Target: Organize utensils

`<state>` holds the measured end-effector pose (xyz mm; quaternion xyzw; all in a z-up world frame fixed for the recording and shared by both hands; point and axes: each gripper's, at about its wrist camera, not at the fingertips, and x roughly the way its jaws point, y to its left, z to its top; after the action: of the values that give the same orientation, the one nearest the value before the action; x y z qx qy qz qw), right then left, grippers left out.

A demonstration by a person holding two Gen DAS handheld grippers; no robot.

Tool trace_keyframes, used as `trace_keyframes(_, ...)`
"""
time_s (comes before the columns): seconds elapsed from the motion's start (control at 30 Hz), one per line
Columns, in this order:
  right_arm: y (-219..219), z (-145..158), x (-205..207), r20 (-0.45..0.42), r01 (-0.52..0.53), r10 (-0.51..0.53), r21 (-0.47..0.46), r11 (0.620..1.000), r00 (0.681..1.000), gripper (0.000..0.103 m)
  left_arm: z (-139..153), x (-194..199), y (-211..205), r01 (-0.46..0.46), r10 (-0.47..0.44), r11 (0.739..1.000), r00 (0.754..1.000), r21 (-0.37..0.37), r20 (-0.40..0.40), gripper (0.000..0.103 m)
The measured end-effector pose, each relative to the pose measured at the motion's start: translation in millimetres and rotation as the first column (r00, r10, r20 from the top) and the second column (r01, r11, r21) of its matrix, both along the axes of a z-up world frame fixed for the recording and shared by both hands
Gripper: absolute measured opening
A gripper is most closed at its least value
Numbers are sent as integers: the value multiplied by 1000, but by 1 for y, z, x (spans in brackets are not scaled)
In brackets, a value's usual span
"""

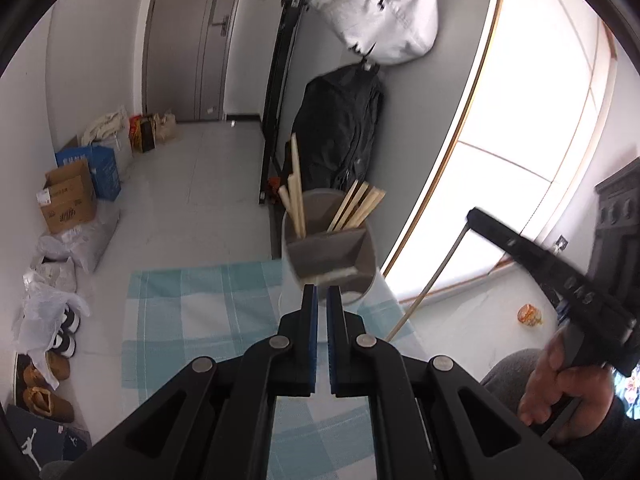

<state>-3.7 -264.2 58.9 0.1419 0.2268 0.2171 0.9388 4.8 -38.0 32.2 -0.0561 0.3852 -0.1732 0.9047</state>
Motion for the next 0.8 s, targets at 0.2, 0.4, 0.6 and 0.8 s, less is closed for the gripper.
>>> trace_keyframes(0.2,-4,-11,0,-5,-10,10,-19,1000,1000,4,-93,26,51,-220,223,975,933,46,-284,34)
trace_keyframes(0.4,-9,-42,9,-90,-24,30,62,998,995,4,-145,61,95,-471,430,882,767,38,-477,46)
trace_keyframes(0.6,-13,-74,19,-230,-9,46,159,987,972,4,-172,88,87,-545,527,825,642,153,-557,46)
trace_keyframes(0.8,-33,-92,27,-311,35,40,234,972,950,4,-171,100,66,-571,647,759,608,313,-461,43)
